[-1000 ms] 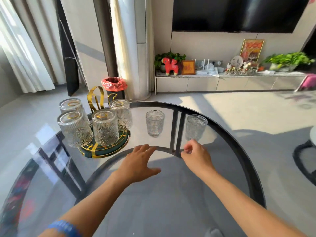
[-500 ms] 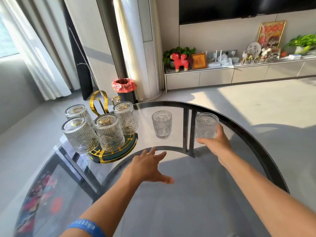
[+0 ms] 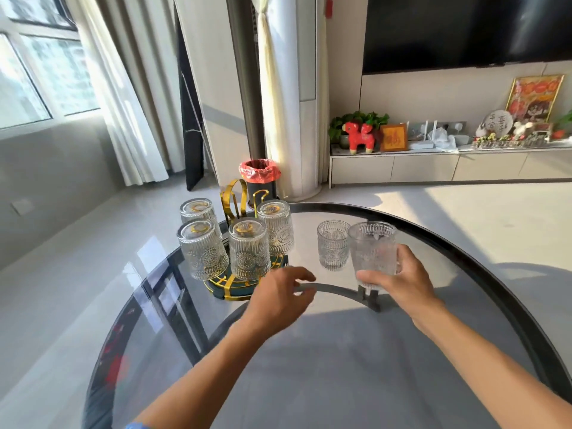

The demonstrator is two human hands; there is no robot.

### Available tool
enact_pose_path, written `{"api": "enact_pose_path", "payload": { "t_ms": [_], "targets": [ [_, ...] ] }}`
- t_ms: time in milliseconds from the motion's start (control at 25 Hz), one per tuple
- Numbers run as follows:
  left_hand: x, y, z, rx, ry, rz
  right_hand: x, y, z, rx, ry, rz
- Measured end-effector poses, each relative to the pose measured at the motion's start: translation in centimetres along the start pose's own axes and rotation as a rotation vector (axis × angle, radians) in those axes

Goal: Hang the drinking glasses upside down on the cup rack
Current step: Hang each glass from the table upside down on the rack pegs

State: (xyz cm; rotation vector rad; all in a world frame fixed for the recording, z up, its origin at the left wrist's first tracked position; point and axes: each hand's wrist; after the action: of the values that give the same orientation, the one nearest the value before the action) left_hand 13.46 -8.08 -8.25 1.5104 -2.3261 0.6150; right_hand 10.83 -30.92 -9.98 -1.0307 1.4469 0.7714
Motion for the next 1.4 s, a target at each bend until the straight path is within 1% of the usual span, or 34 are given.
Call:
{"api": "enact_pose_path", "payload": {
  "t_ms": [120, 200, 240, 280, 360, 440, 520, 640, 760, 920, 1040, 1200, 1320, 1400],
  "targets": [
    [-0.1, -1.0, -6.1, 0.351, 0.162, 0.08, -5.2, -0.4, 2.6, -0.097, -0.185, -0.106],
    [-0.9, -2.0, -9.6, 0.551, 0.139, 0.091, -8.6, -1.6, 4.5, -0.068, -0.194, -0.15],
    [-1.7, -2.7, -10.7, 0.611, 0.067, 0.069, -10.2, -2.3, 5.5, -0.035, -0.166, -0.179],
    [-2.7, -3.3, -11.4, 0.619, -0.039, 0.03, -11.6, -3.0, 6.4, 0.003, -0.122, -0.221],
    [-5.3, -4.7, -12.0, 0.487, -0.202, -0.034, -14.3, -4.6, 8.6, 0.089, -0.022, -0.326],
    [-7.5, -5.9, -12.2, 0.366, -0.209, -0.011, -16.3, -6.3, 10.7, 0.176, 0.068, -0.413],
    [-8.8, -6.8, -12.5, 0.351, -0.195, 0.051, -17.3, -8.0, 12.9, 0.225, 0.14, -0.484],
    [-9.4, -7.4, -12.9, 0.408, -0.218, 0.14, -17.2, -9.9, 15.6, 0.243, 0.295, -0.521],
    [-9.7, -7.7, -12.4, 0.465, -0.192, 0.205, -16.0, -10.9, 18.2, 0.176, 0.402, -0.472],
    [-9.6, -8.1, -11.9, 0.526, -0.149, 0.201, -14.2, -11.4, 20.4, 0.119, 0.588, -0.479],
    [-9.6, -8.1, -11.9, 0.533, -0.143, 0.188, -13.2, -12.0, 21.6, 0.043, 0.696, -0.478],
    [-9.8, -8.4, -12.0, 0.552, -0.141, 0.181, -13.3, -13.2, 22.8, -0.101, 0.811, -0.345],
    [-9.7, -8.1, -11.6, 0.583, -0.146, 0.188, -12.4, -13.8, 23.4, -0.163, 0.884, -0.276],
    [-9.4, -8.0, -11.3, 0.593, -0.141, 0.157, -11.9, -13.8, 23.6, -0.189, 0.929, -0.257]
  ]
}}
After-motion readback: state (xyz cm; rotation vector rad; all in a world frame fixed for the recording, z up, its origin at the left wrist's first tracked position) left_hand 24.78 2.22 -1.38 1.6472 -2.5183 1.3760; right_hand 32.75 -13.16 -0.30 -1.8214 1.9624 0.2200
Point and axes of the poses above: each hand's wrist, its own y-axis away from the middle knuckle, its own z-axis out of the palm, x = y × z, and after that the axes turned 9 degrees about -y, right-handed
